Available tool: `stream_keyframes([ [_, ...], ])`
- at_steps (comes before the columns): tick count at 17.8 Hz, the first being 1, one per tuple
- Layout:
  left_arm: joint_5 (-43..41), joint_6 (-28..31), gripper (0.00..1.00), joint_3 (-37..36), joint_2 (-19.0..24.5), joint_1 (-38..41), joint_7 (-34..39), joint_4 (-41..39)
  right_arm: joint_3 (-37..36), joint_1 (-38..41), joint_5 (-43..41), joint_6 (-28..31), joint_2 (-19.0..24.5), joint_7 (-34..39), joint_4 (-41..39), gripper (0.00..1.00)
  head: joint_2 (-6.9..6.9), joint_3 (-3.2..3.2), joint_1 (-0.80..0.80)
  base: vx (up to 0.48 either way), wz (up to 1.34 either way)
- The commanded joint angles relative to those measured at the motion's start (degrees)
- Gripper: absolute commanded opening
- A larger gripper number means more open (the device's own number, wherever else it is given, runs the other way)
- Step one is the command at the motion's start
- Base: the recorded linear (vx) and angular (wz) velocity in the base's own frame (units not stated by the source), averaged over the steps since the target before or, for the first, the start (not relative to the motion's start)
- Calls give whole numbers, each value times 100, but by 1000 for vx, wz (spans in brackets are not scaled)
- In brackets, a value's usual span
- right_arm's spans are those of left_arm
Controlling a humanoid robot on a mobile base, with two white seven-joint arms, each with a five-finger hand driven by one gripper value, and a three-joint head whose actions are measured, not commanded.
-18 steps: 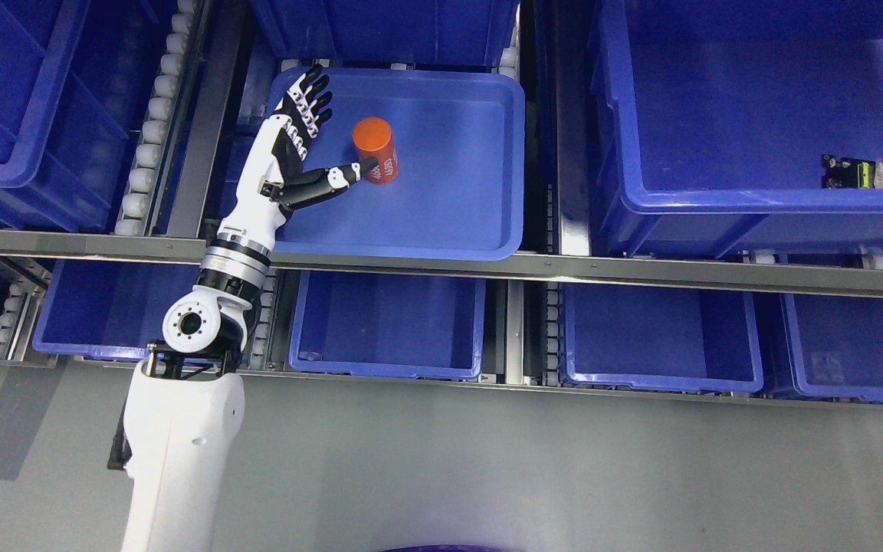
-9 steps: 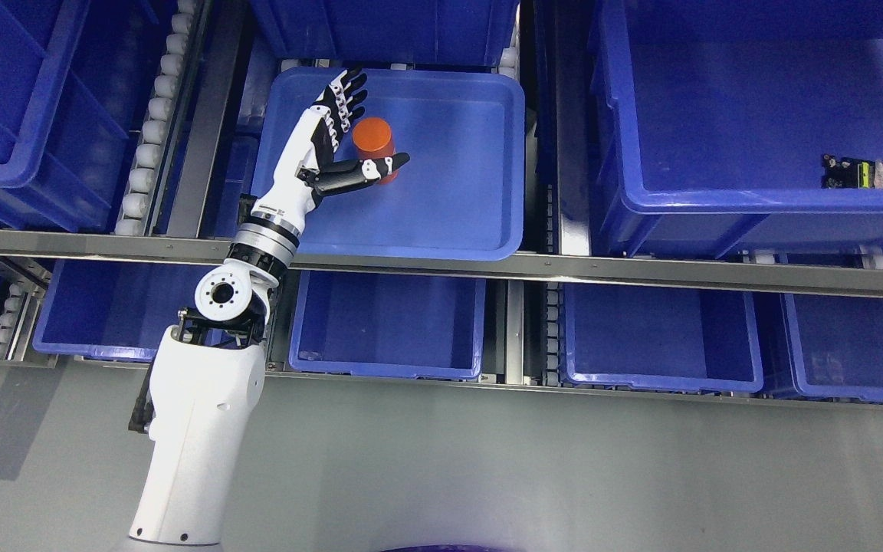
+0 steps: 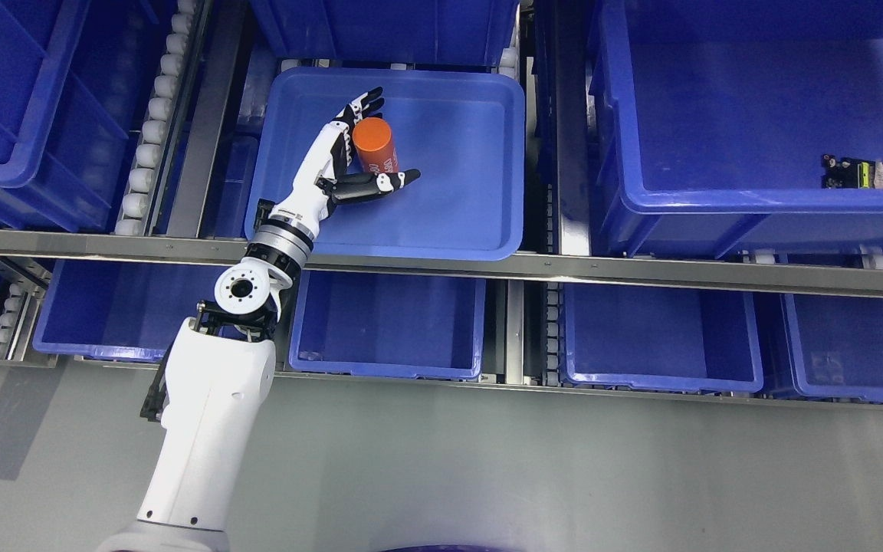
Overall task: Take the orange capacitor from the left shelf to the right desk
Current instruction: 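Reach the left hand into the blue bin and grasp the orange capacitor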
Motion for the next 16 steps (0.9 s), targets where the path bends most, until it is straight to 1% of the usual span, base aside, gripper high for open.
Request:
stream_keyframes([
  [1,-73,-50,84,-83,89,-158,-12,628,-62,123,34,-3,-100,0,-100,100,0,0,0,0,0],
  [3,-55,-76,74,-66,89,-167,-29,663,-62,132,34,-3,-100,0,-100,100,0,0,0,0,0],
  [5,-55,-76,67,-48,89,-194,-30,716,-62,132,34,-3,-100,0,-100,100,0,0,0,0,0],
  [7,-46,-111,57,-4,89,-220,-30,760,-62,132,34,-3,-100,0,-100,100,0,0,0,0,0],
  [10,-37,-251,31,163,89,-229,-38,760,-62,123,34,-3,-100,0,-100,100,0,0,0,0,0],
  [11,-37,-330,24,172,89,-229,-30,760,-62,132,34,-3,-100,0,-100,100,0,0,0,0,0],
  [16,6,-690,1,259,89,-220,-30,760,-62,123,34,-3,-100,0,-100,100,0,0,0,0,0],
])
